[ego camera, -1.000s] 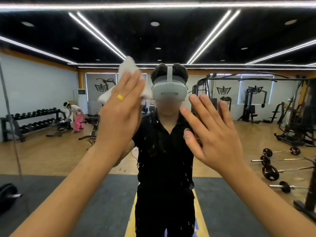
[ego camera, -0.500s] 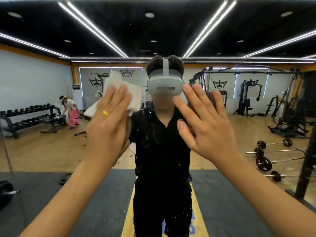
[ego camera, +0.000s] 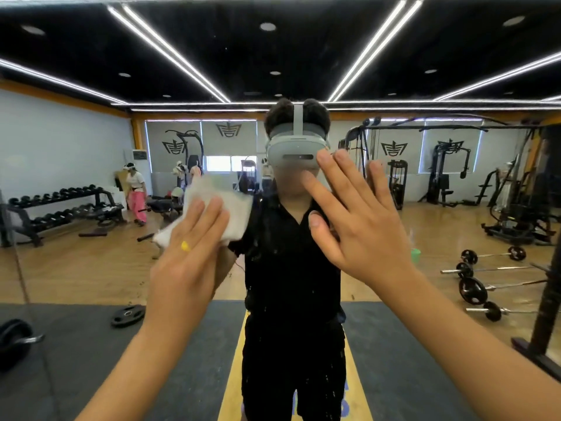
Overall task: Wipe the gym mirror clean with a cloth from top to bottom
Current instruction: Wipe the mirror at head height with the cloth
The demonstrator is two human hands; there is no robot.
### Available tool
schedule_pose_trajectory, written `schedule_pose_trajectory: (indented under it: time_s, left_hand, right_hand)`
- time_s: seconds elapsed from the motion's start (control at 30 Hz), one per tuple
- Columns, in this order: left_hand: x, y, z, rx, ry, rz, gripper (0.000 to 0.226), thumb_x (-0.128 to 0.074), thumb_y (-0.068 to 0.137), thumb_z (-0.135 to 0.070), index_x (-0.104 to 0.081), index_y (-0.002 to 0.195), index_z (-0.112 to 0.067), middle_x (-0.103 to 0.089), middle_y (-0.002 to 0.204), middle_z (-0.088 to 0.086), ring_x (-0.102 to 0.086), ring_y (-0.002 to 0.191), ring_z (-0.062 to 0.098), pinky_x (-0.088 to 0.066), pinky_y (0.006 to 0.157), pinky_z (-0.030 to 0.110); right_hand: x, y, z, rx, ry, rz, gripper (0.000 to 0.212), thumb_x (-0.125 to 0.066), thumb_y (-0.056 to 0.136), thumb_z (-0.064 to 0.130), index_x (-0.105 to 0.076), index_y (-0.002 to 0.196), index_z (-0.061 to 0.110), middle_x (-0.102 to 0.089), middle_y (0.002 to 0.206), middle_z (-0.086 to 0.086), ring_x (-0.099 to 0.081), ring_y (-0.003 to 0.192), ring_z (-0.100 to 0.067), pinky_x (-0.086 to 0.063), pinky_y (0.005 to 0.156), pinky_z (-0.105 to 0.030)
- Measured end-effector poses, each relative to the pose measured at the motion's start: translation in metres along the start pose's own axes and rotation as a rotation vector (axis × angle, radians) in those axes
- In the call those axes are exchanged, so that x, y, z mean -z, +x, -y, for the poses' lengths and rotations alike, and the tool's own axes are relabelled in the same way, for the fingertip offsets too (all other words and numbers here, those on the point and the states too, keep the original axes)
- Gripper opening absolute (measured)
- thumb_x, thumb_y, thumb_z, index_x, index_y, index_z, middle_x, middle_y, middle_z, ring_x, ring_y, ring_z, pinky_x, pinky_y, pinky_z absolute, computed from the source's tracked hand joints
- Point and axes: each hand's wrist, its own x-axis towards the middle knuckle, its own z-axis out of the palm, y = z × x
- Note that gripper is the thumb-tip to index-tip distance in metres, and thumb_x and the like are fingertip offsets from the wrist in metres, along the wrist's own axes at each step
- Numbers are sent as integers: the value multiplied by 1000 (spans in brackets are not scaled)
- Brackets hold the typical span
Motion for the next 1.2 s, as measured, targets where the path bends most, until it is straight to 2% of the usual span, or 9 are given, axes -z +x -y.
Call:
schedule_pose_trajectory:
  time_s: [0.13, 0.27, 0.4, 0.5, 0.63, 0.77, 0.97, 1.1, 1.2]
  left_hand:
    - [-13, -13, -3, 22, 12, -50, 44, -35, 114, -26, -60, 136, 2, -53, 147, 15, -42, 144, 32, -32, 122, 34]
    - [-26, 43, -26, -22, -35, -86, 41, -43, 108, -21, -55, 143, -2, -45, 153, 8, -33, 149, 26, -32, 122, 44]
    - [-26, 123, -46, -10, -66, -66, 44, -44, 106, -20, -50, 148, -6, -42, 159, 8, -27, 153, 26, -20, 126, 38]
    - [-27, 150, -53, 1, -1, -66, 46, -43, 104, -19, -51, 148, -7, -43, 159, 9, -29, 152, 29, -23, 122, 38]
    - [-27, 109, -49, 22, 22, -50, 46, -47, 106, -18, -49, 151, -11, -40, 161, 4, -28, 154, 22, -30, 123, 42]
    - [-32, 36, -40, 74, 67, -108, 39, -47, 108, -18, -56, 145, -12, -48, 155, 2, -35, 151, 17, -41, 115, 42]
    - [-40, 10, -44, 116, 59, -129, 39, -44, 107, -20, -59, 142, -11, -49, 153, 2, -36, 150, 18, -41, 113, 39]
    - [-39, 12, -41, 91, 44, -136, 41, -38, 111, -29, -57, 143, -11, -48, 153, 2, -32, 152, 14, -34, 118, 23]
    - [-39, 11, -40, 77, 22, -121, 40, -44, 108, -23, -59, 141, -8, -48, 154, 4, -35, 151, 21, -37, 116, 28]
  right_hand:
    - [1, 0, 1, 1, -6, 5, 56, -47, 105, 34, -40, 158, 18, -28, 168, -10, -22, 157, -27, -16, 127, -57]
    - [1, -1, 1, -10, 0, 16, 57, -47, 105, 35, -39, 159, 20, -26, 169, -9, -21, 158, -25, -15, 127, -56]
    - [1, -1, 0, -12, 7, 30, 57, -47, 105, 35, -39, 159, 20, -25, 169, -8, -18, 158, -25, -16, 127, -57]
    - [1, -1, 0, -15, 22, 12, 57, -49, 103, 34, -43, 157, 19, -26, 169, -8, -20, 158, -25, -17, 127, -56]
    - [1, -1, -2, -6, 32, 19, 57, -46, 104, 36, -40, 159, 21, -25, 169, -7, -18, 158, -24, -14, 127, -56]
    - [-2, -2, -2, 1, 14, 23, 57, -40, 106, 37, -35, 161, 22, -21, 170, -7, -15, 159, -24, -14, 127, -55]
    - [-1, -2, -3, 8, 7, 43, 57, -35, 107, 38, -32, 162, 22, -19, 171, -7, -13, 159, -24, -11, 128, -54]
    - [-1, -2, -2, 1, 13, 47, 57, -39, 107, 37, -34, 161, 22, -20, 171, -7, -14, 159, -24, -16, 127, -56]
    - [1, -1, -2, -5, 15, 45, 57, -44, 105, 36, -37, 160, 21, -23, 170, -7, -17, 158, -24, -17, 127, -56]
